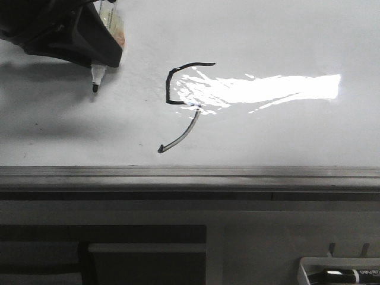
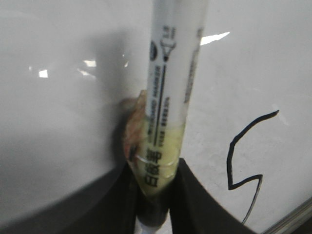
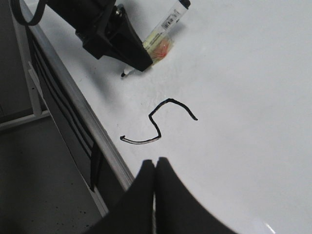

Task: Write number 5 on whiteboard

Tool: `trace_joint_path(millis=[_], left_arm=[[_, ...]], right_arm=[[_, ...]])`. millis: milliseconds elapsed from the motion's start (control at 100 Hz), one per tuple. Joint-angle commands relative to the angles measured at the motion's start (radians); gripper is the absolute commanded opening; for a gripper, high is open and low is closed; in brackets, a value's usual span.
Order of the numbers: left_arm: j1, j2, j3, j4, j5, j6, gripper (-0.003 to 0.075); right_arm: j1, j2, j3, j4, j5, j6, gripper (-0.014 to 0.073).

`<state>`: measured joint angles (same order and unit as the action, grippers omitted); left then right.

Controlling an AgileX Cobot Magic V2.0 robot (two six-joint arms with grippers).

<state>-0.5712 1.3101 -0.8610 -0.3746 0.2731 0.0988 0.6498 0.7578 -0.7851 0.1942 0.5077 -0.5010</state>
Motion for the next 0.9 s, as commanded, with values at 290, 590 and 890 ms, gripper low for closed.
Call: trace_joint_path(millis=[290, 590, 890], left_arm=[[0.016, 0.028, -0.024, 0.028, -0.087, -0.019, -0.0021], [0.016, 0.067, -0.024, -0.011, -0.083, -0.019, -0.0019], [0.016, 0.067, -0.024, -0.035, -0.081, -0.019, 0.0168]], right_arm=[[-0.005, 0.02, -0.019, 0.06, -0.129, 0.006, -0.0061], [-0.005, 0.02, -0.019, 0.081, -0.119, 0.006, -0.0061], [-0.005, 0.02, -0.019, 0.086, -0.119, 0.006, -0.0061]])
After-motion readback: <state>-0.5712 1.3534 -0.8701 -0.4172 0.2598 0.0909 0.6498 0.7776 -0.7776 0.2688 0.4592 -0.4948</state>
